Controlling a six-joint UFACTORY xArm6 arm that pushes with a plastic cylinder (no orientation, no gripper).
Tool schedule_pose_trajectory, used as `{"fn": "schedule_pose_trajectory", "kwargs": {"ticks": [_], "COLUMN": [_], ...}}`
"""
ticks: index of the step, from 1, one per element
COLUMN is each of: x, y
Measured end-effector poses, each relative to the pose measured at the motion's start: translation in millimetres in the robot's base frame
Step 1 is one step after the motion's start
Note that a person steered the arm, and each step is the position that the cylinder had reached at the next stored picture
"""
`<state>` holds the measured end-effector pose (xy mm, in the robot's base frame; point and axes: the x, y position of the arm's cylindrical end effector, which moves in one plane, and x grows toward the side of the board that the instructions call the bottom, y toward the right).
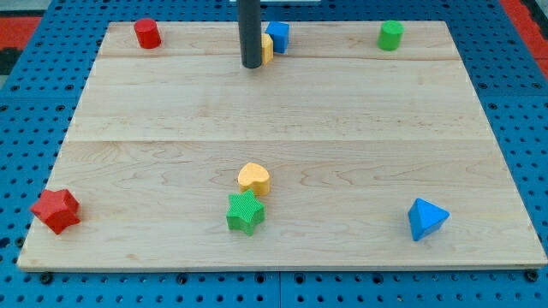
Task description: Place the red circle at the left of the yellow hexagon
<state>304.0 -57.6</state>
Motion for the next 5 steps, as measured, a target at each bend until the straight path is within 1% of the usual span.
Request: {"fn": "schedule_pose_trajectory", "kwargs": {"ticks": [1,2,3,4,5], "x": [15.3,-5.7,-33.4,-73.9,-97.3], "y": [-103.9,-206.4,-235.0,-208.3,-154.0]}}
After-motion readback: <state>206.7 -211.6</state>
